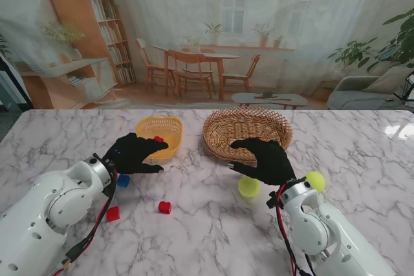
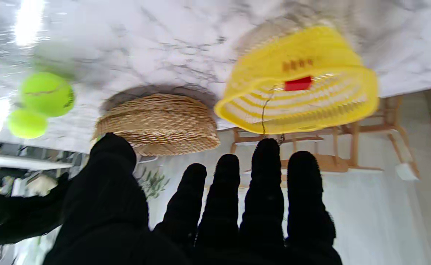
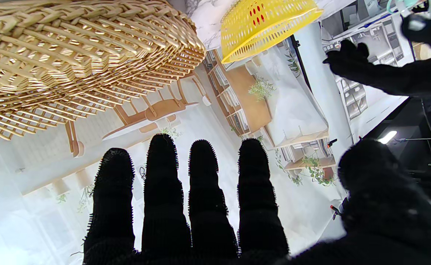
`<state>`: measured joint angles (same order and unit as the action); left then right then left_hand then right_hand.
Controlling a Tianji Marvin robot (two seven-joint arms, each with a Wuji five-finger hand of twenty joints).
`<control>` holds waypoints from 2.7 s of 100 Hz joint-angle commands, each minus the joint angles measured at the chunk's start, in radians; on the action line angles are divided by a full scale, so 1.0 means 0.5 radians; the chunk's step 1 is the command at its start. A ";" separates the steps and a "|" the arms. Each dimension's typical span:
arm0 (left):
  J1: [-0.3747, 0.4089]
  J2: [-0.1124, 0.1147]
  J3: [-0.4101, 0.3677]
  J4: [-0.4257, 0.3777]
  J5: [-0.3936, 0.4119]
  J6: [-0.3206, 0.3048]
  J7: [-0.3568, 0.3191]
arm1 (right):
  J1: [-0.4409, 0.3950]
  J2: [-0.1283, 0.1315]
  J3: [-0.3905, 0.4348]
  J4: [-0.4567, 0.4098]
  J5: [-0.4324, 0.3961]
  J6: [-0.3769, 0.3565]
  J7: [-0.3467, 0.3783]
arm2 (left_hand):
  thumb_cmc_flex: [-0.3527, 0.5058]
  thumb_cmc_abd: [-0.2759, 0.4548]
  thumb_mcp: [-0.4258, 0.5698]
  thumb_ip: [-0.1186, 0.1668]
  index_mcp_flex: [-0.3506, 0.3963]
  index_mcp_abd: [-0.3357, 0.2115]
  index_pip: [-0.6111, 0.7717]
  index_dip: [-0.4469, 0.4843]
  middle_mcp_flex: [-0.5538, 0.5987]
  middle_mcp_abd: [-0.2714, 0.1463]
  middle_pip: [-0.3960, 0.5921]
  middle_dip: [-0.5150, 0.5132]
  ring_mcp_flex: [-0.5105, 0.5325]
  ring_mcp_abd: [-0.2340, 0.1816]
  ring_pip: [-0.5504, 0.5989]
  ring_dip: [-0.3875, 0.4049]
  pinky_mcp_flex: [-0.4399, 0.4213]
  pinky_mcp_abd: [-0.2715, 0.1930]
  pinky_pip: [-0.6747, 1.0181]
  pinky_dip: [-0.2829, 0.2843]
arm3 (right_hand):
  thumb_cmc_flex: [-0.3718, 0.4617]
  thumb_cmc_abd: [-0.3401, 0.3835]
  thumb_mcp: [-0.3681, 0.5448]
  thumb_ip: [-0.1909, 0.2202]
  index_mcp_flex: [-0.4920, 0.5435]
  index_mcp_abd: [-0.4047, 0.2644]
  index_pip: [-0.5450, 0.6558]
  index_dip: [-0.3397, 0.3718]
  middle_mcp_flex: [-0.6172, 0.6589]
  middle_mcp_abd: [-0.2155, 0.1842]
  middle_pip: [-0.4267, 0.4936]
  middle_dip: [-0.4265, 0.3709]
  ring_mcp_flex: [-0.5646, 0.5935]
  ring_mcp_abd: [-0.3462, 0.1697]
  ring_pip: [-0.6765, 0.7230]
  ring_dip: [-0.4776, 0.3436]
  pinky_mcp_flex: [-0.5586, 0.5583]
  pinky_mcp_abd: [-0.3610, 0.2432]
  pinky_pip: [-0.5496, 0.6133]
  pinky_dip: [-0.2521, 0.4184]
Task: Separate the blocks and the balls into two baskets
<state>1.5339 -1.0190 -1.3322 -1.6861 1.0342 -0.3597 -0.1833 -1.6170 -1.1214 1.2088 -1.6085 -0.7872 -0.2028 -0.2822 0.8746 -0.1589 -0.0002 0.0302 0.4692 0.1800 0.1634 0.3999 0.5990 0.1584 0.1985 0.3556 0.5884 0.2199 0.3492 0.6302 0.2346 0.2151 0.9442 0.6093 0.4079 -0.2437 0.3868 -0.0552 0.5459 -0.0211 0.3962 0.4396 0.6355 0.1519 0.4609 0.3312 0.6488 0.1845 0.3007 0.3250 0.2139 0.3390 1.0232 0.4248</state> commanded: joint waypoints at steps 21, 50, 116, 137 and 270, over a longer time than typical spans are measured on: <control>0.078 0.023 0.054 -0.030 -0.008 -0.088 -0.173 | -0.019 -0.005 0.011 -0.005 -0.005 0.000 -0.016 | -0.020 -0.038 -0.028 -0.056 0.017 0.050 -0.051 0.006 0.016 0.041 -0.050 0.025 -0.004 0.040 -0.033 -0.001 0.019 0.035 -0.047 0.044 | 0.028 0.086 0.000 0.048 0.029 0.016 0.018 0.024 0.003 -0.014 0.001 0.016 0.033 -0.007 0.003 0.029 -0.006 0.048 0.019 0.009; 0.125 0.044 0.111 0.005 0.038 -0.122 -0.251 | -0.021 -0.006 0.013 -0.005 -0.001 0.009 -0.015 | -0.032 -0.038 -0.027 -0.059 0.004 0.056 -0.060 -0.002 -0.011 0.049 -0.059 0.019 -0.023 0.042 -0.038 -0.008 0.012 0.025 -0.064 0.029 | 0.027 0.087 0.000 0.048 0.030 0.014 0.019 0.024 0.001 -0.013 0.001 0.016 0.032 -0.007 0.005 0.029 -0.007 0.043 0.019 0.009; 0.268 0.054 0.070 -0.021 0.222 -0.187 -0.184 | -0.005 -0.004 0.006 0.016 -0.003 0.005 -0.009 | -0.023 -0.003 -0.027 -0.060 -0.030 0.065 -0.069 -0.011 -0.062 0.061 -0.060 0.014 -0.041 0.040 -0.024 -0.009 0.013 -0.011 -0.049 0.020 | 0.027 0.086 0.000 0.048 0.031 0.014 0.018 0.024 0.001 -0.012 0.000 0.015 0.034 -0.010 0.004 0.029 -0.006 0.046 0.020 0.009; 0.195 0.062 0.157 0.049 0.213 -0.148 -0.219 | -0.003 -0.004 0.003 0.018 -0.004 0.005 -0.008 | 0.014 -0.090 -0.020 -0.052 -0.044 0.072 -0.074 -0.015 -0.146 0.076 -0.079 0.001 -0.057 0.029 -0.018 -0.008 0.019 -0.040 -0.049 0.015 | 0.022 0.086 -0.003 0.048 0.028 0.013 0.018 0.024 -0.002 -0.011 -0.001 0.015 0.032 -0.008 0.004 0.029 -0.009 0.045 0.018 0.009; 0.052 0.073 0.345 0.224 0.185 -0.083 -0.222 | 0.015 -0.001 -0.008 0.041 -0.003 0.007 0.005 | 0.719 -0.169 0.189 0.009 -0.008 -0.206 1.043 0.887 0.440 -0.201 0.276 1.359 0.348 -0.151 0.516 0.561 0.398 -0.166 0.302 0.042 | 0.021 0.087 -0.011 0.047 0.034 0.013 0.014 0.024 0.003 -0.012 -0.008 0.015 0.025 -0.003 -0.004 0.028 -0.019 0.048 0.009 0.009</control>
<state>1.5472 -0.9836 -1.1593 -1.5805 1.1205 -0.3954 -0.2757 -1.6086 -1.1216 1.2063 -1.5917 -0.7880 -0.2031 -0.2824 1.1581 -0.2334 0.0830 0.0300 0.4677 0.1051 0.6437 0.8222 0.7640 0.0912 0.3432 1.0548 0.7415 0.1520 0.5767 0.8936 0.4247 0.1257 1.0599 0.6089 0.4079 -0.2437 0.3868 -0.0551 0.5459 -0.0211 0.3962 0.4396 0.6355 0.1519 0.4610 0.3312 0.6488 0.1845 0.3007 0.3251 0.2139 0.3391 1.0233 0.4248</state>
